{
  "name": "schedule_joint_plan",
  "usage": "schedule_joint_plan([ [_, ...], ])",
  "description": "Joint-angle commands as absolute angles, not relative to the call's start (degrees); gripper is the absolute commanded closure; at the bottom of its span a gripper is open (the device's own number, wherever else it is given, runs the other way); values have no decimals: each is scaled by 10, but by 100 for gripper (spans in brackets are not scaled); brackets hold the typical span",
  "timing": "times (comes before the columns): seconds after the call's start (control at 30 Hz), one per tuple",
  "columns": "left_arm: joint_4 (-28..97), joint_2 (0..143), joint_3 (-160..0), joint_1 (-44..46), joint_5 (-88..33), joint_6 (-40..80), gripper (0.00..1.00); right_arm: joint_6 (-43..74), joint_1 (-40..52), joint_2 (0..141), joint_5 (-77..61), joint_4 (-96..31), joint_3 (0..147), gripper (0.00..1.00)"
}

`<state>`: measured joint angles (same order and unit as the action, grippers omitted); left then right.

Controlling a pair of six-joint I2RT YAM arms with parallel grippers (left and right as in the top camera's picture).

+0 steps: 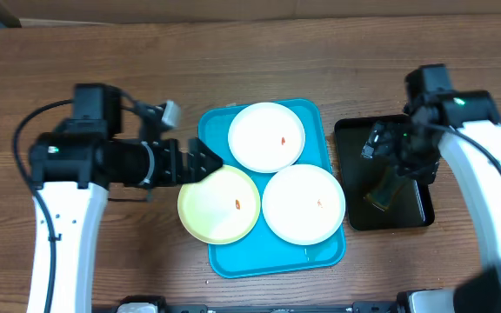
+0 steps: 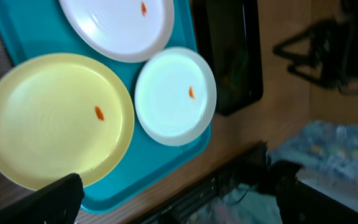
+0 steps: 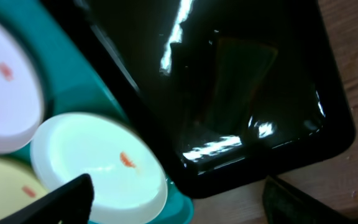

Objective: Clean dirty plates on tray and stack at the side

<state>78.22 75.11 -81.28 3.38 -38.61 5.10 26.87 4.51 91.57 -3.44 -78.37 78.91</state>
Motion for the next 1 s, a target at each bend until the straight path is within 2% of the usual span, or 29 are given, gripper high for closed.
schedule_joint_plan([
  [0.0,769,716,-824,102,-321,26,0,305,34,958,4,-765,748,17],
  [0.03,758,701,-824,134,-282,28,0,306,25,975,4,-747,726,23],
  [0.17,728,657,-824,199,-189,43,0,307,-10,1003,3,-692,665,33],
  [0.27,702,628,-824,224,-154,43,0,298,-41,1009,-25,-634,615,44],
  [0.37,679,613,-824,230,-145,42,0,263,-59,1009,-83,-559,571,46],
  [0.4,675,613,-824,230,-145,42,0,254,-60,1009,-98,-536,558,50],
  [0.43,672,613,-824,230,-145,42,0,250,-60,1009,-109,-516,549,56],
  [0.47,670,614,-824,230,-145,42,0,250,-60,1009,-110,-503,542,70],
  [0.5,670,616,-824,230,-145,42,0,250,-60,1009,-103,-499,541,93],
  [0.53,670,618,-824,230,-146,43,0,250,-60,1008,-95,-500,543,96],
  [0.7,670,622,-824,230,-146,43,0,228,-59,978,-87,-524,582,96],
  [0.73,670,622,-824,230,-146,43,0,219,-58,967,-86,-529,589,92],
  [0.83,670,622,-824,230,-146,43,0,205,-58,934,-83,-550,603,59],
  [0.9,670,623,-824,230,-146,43,0,205,-58,919,-74,-564,603,49],
  [0.97,670,624,-824,230,-146,43,0,206,-58,917,-65,-571,603,48],
])
